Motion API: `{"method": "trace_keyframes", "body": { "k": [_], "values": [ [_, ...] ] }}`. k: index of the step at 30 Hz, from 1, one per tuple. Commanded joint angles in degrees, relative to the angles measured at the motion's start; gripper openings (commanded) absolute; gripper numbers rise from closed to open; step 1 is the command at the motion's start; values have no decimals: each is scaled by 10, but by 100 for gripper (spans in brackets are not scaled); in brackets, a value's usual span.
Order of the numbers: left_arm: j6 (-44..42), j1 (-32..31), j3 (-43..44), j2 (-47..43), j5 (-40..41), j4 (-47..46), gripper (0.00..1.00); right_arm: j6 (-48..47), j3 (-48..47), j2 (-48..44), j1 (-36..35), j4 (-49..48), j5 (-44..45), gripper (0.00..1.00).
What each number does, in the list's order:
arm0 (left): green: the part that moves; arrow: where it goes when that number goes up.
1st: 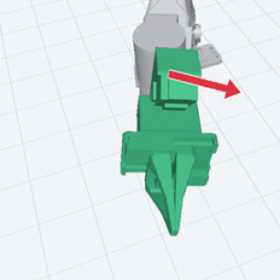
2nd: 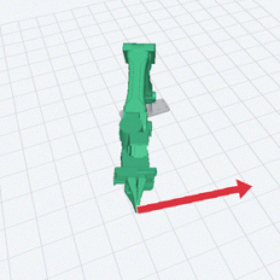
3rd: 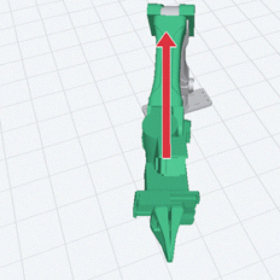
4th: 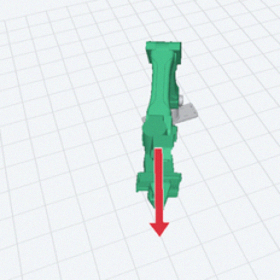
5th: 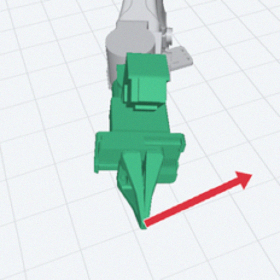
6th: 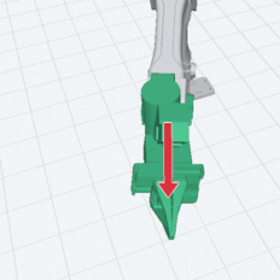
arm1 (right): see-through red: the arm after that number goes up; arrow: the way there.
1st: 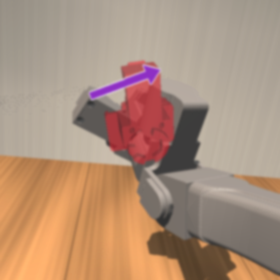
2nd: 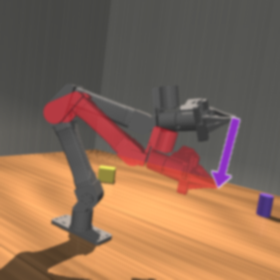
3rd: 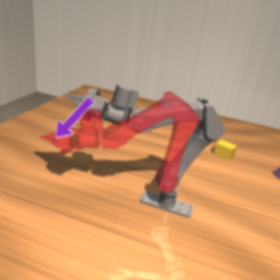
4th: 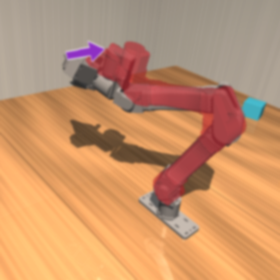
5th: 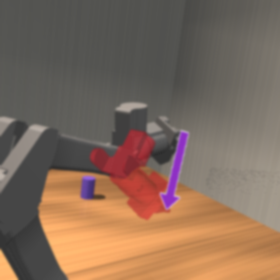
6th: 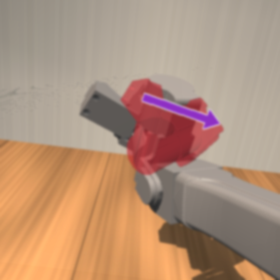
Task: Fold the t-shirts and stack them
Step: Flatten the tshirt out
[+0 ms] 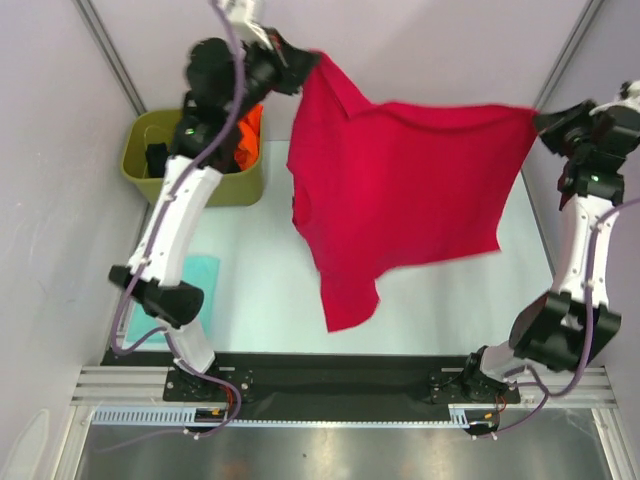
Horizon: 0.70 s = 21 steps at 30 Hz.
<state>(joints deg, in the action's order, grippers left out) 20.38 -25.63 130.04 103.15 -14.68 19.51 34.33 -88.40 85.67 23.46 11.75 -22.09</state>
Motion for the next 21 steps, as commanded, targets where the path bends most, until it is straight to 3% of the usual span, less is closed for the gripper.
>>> {"method": "trace_keyframes", "body": {
  "k": [1, 5, 8, 15, 21],
  "values": [
    [-17, 11, 19, -91, -39, -72, 0, 44, -17, -89, 4, -91, -30, 0],
    [1, 10, -118, -237, -75, -185, 0, 42, -19, -182, 21, -96, -40, 0],
    [0, 10, -173, -338, -73, -245, 1, 4, -80, -219, 8, -29, -39, 0],
    [-64, 11, -224, -500, -19, -247, 0, -43, -203, -280, -56, 27, 12, 0],
    [-90, 10, -228, -536, -10, -258, 0, -62, -240, -304, -86, 18, 49, 0]
  ]
}}
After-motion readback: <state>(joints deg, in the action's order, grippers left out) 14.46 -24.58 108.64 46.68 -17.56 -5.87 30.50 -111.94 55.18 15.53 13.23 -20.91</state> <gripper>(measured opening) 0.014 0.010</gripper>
